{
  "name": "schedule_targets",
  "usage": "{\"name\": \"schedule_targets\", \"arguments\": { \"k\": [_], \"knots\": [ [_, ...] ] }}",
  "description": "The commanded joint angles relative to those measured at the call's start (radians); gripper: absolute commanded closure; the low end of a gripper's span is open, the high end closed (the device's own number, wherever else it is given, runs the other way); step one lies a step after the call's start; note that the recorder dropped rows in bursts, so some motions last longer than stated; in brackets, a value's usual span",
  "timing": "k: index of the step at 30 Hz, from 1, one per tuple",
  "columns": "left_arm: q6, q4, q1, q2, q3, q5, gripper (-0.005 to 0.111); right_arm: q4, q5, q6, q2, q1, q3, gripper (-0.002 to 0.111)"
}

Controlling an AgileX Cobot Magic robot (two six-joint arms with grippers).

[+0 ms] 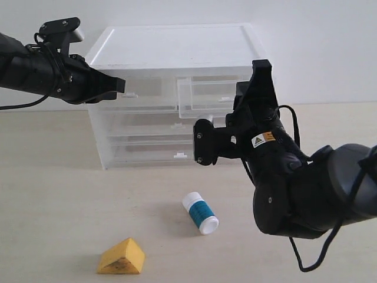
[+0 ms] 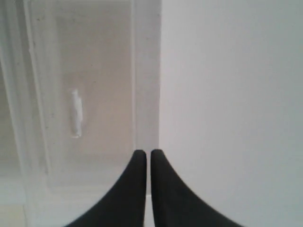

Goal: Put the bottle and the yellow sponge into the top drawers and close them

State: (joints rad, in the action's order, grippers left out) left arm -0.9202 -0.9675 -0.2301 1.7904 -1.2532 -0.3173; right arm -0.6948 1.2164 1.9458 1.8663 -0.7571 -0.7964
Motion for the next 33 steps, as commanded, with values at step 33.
{"name": "schedule_targets", "arguments": {
  "k": [33],
  "knots": [
    [-0.014,-0.015,-0.001,0.000,-0.004,0.029,0.103,0.108,0.005,-0.096,0.158,0.051,-0.093,0.078]
  ]
}}
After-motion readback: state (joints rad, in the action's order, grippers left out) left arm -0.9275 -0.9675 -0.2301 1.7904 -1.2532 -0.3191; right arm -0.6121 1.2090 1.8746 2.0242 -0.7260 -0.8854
